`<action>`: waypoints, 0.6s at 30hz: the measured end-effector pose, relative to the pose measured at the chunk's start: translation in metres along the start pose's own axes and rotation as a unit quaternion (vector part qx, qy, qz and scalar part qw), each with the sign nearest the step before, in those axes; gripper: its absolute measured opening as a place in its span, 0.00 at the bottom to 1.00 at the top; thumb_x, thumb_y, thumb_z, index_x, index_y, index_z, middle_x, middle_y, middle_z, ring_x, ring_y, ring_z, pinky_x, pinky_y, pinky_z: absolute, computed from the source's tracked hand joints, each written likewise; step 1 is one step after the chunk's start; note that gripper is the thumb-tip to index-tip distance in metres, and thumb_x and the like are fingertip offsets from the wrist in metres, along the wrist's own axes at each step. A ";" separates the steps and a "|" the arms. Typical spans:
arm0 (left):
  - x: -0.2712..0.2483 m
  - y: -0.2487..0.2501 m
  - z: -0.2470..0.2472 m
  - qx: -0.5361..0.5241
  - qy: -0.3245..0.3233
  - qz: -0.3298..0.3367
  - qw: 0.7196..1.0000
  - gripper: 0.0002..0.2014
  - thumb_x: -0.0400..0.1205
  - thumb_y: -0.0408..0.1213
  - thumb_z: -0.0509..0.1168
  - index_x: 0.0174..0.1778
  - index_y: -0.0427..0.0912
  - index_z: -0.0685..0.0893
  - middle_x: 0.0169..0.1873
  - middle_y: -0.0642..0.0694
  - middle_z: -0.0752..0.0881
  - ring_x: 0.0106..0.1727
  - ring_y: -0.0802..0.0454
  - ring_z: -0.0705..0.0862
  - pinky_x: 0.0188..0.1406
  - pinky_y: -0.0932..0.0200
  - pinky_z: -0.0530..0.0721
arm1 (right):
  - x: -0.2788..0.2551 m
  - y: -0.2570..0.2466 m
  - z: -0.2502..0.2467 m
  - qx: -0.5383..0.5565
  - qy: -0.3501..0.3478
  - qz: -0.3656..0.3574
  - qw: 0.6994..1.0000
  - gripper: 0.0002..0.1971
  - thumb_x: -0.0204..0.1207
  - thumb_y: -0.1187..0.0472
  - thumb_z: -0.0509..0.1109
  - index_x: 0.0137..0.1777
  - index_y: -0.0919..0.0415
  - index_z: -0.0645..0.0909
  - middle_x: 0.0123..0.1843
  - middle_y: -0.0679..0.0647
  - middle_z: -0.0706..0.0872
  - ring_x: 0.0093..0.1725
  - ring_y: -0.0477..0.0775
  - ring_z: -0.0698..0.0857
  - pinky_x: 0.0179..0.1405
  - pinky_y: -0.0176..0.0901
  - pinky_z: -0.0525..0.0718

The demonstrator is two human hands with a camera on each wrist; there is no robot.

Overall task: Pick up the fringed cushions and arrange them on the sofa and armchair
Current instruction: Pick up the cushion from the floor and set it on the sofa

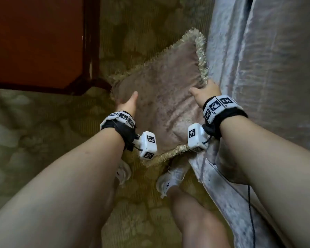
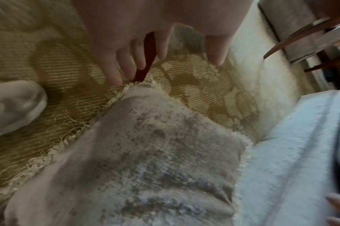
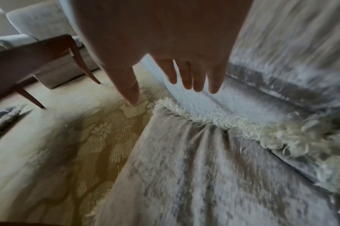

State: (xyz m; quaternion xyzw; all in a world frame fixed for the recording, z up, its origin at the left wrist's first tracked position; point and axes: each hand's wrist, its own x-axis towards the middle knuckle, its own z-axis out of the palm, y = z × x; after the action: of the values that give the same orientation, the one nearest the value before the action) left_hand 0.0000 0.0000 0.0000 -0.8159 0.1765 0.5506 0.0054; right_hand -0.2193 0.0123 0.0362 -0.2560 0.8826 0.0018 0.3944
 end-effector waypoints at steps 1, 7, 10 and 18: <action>0.007 -0.002 0.005 -0.006 -0.008 -0.001 1.000 0.45 0.81 0.64 0.67 0.89 0.47 0.60 0.85 0.42 0.70 0.85 0.40 0.70 0.83 0.48 0.67 | 0.006 0.001 0.006 -0.008 0.001 -0.004 1.000 0.34 0.76 0.50 0.71 0.79 0.63 0.67 0.79 0.62 0.73 0.75 0.65 0.75 0.73 0.54 0.73; 0.082 -0.033 0.045 -0.062 -0.033 -0.049 0.996 0.52 0.77 0.68 0.69 0.91 0.51 0.51 0.90 0.41 0.55 0.89 0.37 0.61 0.87 0.39 0.62 | 0.063 0.014 0.041 -0.060 0.014 0.000 0.998 0.42 0.78 0.46 0.70 0.85 0.63 0.56 0.86 0.60 0.59 0.83 0.64 0.64 0.79 0.60 0.66; 0.107 -0.044 0.057 -0.013 -0.002 -0.030 0.999 0.56 0.75 0.72 0.68 0.91 0.50 0.49 0.91 0.42 0.54 0.89 0.36 0.60 0.87 0.37 0.61 | 0.086 0.019 0.053 -0.071 0.022 0.000 0.997 0.46 0.76 0.43 0.71 0.86 0.62 0.54 0.87 0.60 0.57 0.85 0.62 0.59 0.82 0.61 0.61; 0.156 -0.063 0.083 -0.041 0.024 -0.040 0.998 0.60 0.71 0.74 0.70 0.91 0.50 0.48 0.90 0.42 0.57 0.88 0.35 0.62 0.86 0.34 0.64 | 0.121 0.040 0.086 -0.071 0.017 0.039 0.997 0.59 0.68 0.33 0.74 0.87 0.62 0.44 0.88 0.62 0.51 0.87 0.63 0.53 0.85 0.59 0.52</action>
State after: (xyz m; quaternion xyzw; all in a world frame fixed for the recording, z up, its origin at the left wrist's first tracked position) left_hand -0.0043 0.0324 -0.1850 -0.8350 0.1214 0.5366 -0.0107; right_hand -0.2454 0.0102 -0.1155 -0.2490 0.8960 0.0757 0.3598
